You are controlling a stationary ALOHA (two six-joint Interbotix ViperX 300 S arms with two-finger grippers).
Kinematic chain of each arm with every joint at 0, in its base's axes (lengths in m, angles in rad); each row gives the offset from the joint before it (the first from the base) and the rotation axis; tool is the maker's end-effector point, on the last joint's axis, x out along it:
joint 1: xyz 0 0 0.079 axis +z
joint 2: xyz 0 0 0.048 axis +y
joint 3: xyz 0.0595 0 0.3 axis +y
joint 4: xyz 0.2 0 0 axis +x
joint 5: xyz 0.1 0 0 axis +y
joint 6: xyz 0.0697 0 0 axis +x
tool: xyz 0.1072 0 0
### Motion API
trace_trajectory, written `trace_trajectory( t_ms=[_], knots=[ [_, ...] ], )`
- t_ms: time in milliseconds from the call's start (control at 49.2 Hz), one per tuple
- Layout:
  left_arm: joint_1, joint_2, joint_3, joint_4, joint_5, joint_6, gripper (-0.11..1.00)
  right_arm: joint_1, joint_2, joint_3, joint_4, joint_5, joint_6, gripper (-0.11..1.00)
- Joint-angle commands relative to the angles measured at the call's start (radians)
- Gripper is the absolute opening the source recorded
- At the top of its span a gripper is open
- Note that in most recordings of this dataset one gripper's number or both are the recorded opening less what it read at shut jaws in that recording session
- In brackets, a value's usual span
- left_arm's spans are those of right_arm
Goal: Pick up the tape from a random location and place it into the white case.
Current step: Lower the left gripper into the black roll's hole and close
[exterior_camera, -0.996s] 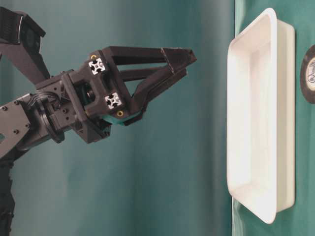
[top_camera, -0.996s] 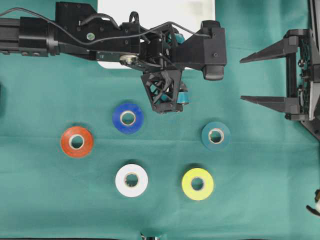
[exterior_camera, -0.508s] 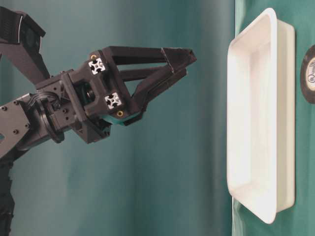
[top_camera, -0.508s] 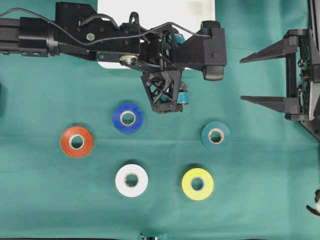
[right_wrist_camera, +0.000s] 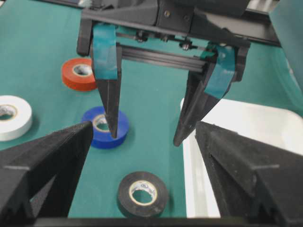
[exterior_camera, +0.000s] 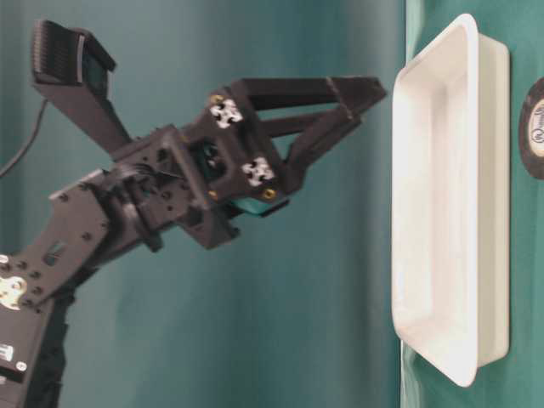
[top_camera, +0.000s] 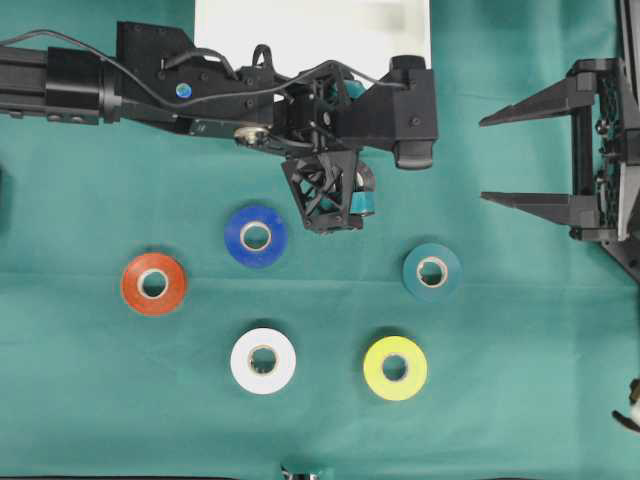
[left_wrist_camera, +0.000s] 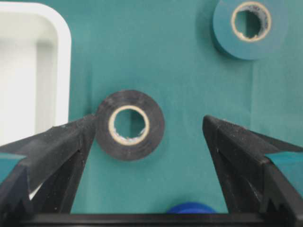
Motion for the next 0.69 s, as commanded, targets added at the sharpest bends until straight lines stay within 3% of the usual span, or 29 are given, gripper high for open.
trace_trajectory(
  t_ms=[0,671],
  knots=[
    [-0.005,-0.017,0.006,0.003,-0.032,-0.002,0.98,-0.002,0.006,-0.020,-0.002,-0.005,0.000,0.89],
    [-0.003,0.169,0.063,0.002,-0.129,-0.003,0.98,-0.002,0.028,-0.015,-0.002,0.000,0.000,0.89]
  ],
)
